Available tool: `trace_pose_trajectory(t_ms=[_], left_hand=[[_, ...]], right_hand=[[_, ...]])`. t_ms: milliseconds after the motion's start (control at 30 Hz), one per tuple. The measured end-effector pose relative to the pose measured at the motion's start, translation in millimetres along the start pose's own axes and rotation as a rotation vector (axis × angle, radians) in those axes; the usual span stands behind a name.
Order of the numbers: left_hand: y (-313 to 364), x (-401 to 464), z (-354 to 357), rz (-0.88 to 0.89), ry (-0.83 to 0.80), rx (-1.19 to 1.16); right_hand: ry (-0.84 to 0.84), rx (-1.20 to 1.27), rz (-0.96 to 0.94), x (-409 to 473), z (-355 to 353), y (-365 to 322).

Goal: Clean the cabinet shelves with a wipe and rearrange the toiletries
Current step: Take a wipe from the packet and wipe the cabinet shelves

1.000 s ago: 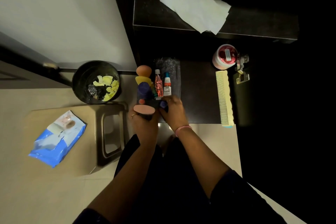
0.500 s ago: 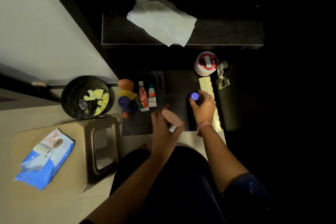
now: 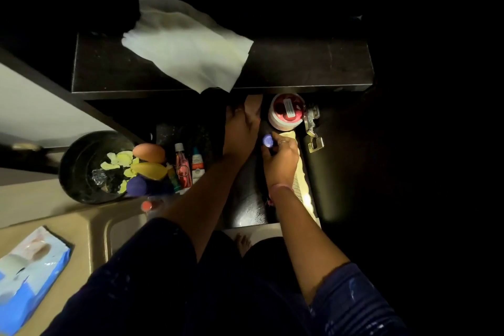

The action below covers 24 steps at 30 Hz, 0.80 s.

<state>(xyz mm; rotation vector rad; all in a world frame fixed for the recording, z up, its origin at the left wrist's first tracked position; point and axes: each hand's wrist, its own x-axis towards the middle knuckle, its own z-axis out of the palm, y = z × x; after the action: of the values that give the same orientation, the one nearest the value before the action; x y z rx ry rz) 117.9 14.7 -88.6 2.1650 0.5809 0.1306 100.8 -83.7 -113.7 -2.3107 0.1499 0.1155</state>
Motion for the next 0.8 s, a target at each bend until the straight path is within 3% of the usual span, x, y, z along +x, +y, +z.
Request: trace_pose_trajectory(t_ms=[300,667,800], left_hand=[[-2,29,18,-0.032,-0.066,0.046],[-2,24,16,-0.128,-0.018,0.118],[-2,1,3,-0.123,-0.034,0.018]], right_hand=[[0.099,0.034,0.038,4,8,-3],[0.136,0.057,-0.040,-10,2,-4],[0.036,0.121,-0.003,-34,5,-6]])
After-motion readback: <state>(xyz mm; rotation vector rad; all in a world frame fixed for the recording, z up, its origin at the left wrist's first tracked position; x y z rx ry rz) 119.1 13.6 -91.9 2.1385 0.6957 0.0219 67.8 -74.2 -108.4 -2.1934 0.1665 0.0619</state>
